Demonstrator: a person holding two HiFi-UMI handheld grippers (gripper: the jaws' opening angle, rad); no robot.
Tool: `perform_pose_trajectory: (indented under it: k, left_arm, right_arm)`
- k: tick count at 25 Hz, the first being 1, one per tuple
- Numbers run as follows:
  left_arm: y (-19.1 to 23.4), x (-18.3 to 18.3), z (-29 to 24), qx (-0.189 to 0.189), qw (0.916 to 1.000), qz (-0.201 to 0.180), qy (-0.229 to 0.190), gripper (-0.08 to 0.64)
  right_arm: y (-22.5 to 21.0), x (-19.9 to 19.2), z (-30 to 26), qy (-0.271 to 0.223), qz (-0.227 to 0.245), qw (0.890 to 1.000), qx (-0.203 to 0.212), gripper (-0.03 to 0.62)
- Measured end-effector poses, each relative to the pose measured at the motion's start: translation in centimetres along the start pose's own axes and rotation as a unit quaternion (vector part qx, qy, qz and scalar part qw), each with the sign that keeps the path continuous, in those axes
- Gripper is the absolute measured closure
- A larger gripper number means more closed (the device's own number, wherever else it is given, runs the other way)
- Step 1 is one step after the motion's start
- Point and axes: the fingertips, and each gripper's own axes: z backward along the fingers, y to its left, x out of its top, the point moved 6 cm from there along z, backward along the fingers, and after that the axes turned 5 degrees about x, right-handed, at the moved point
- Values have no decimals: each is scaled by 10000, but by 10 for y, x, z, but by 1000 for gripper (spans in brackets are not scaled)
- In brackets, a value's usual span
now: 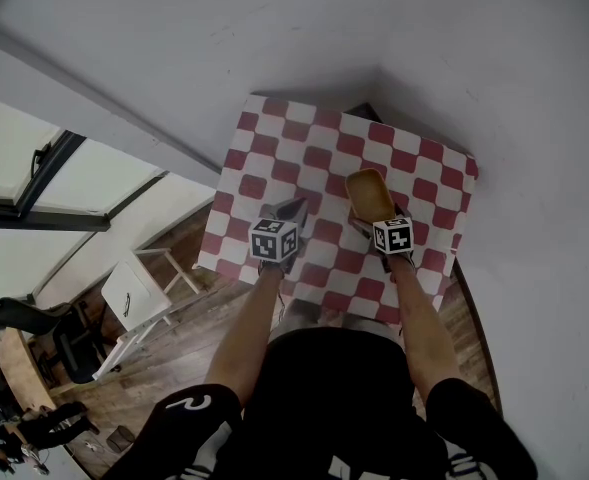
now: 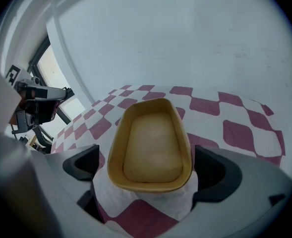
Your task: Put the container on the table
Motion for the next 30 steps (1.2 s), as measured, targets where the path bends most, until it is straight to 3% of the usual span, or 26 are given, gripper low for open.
perform_pose_trajectory:
  k: [15,23,30]
  left_arm:
    - [-13,27,15,-99,9994,-74,-337,535]
    - [-30,44,25,-116,9980,-180,-590,535]
    - [-39,54,36,-25,9963,2,-865,535]
  right_arm:
    - [-4,33,57,-735,-85,9968,-296,9]
    - [4,46,84,-980,-61,9951,-121,14]
    - [6,61,113,-1391,-129,9900,-203,52]
